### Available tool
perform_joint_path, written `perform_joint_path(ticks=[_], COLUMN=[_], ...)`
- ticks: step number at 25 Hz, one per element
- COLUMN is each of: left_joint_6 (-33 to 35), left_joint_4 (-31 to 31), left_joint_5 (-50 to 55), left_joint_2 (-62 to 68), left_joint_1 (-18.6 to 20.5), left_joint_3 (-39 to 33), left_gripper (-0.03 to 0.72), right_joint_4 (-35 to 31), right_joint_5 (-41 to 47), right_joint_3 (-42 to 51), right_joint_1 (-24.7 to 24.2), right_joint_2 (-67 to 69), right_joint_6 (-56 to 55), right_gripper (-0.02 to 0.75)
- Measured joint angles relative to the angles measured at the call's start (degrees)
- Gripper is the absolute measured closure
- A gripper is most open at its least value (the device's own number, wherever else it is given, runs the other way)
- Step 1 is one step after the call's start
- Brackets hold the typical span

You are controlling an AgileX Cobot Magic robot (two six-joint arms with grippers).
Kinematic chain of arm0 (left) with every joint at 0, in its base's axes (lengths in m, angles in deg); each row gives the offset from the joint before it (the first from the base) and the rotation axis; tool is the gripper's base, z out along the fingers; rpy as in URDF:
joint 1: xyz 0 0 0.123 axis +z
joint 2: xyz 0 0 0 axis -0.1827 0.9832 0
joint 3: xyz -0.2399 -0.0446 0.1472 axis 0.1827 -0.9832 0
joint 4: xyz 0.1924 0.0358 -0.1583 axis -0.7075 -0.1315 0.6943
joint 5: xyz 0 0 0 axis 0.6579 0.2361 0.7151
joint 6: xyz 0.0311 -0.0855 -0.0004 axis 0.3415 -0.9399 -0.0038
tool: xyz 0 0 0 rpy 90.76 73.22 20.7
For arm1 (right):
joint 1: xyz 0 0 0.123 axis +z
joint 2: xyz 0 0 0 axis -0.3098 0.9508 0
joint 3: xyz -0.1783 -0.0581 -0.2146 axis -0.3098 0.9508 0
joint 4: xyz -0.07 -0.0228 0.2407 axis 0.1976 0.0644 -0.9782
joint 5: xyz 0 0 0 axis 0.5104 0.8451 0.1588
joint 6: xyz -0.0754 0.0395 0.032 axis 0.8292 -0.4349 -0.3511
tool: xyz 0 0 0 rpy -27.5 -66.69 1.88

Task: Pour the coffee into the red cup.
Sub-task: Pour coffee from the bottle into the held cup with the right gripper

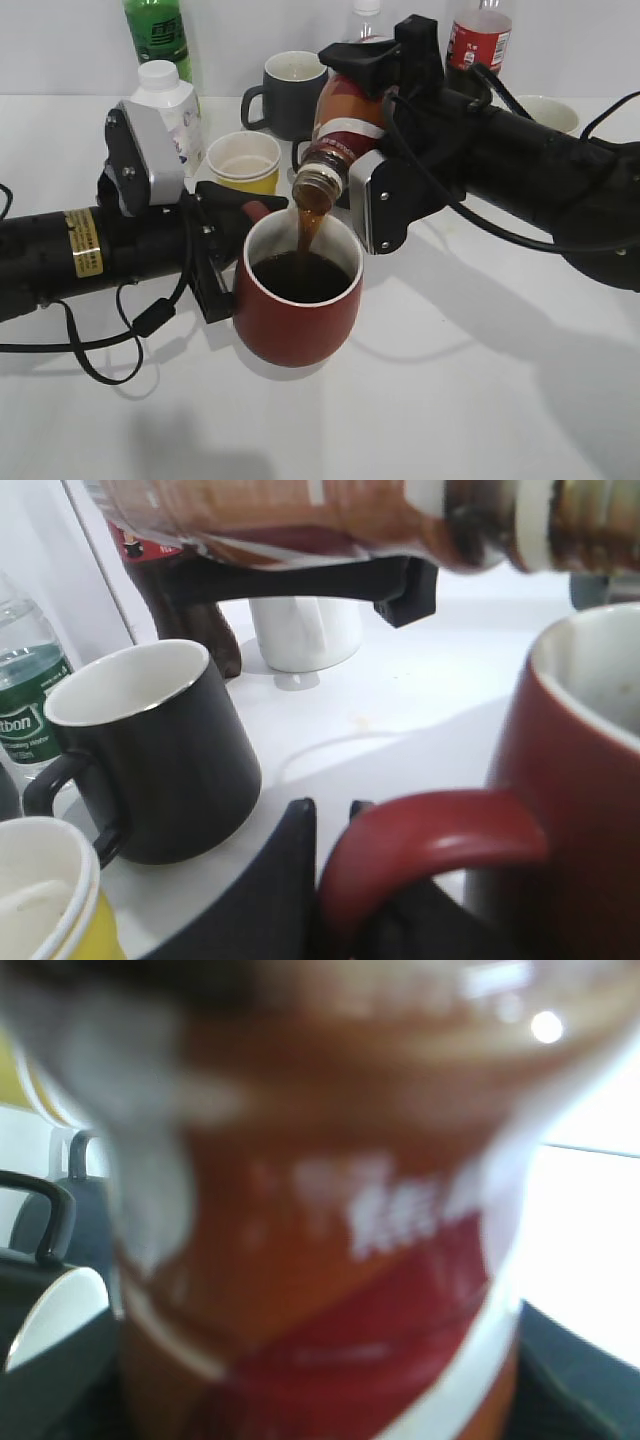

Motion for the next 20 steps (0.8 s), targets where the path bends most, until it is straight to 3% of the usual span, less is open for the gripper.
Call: perform_joint_path(ticks=[13, 20], left_joint_6=[0.00, 0.05], left_joint_4=[-0.17, 0.79], left_joint_5=[-0.11, -0.46], left_joint_2=[0.00, 0.00], left_joint_1=[0.00, 0.00], left_joint_3=[0.00, 0.00], left_gripper=[0.621, 0.621], right_joint_4=[-2.12, -2.74], right_joint_5=[0.71, 2.64], right_joint_3=[0.00, 0.00], right_joint_1=[0.00, 0.00], right_joint_2=[0.00, 0.00], right_joint_6=[-0.41, -7.74], right_gripper=[0.232, 0.232])
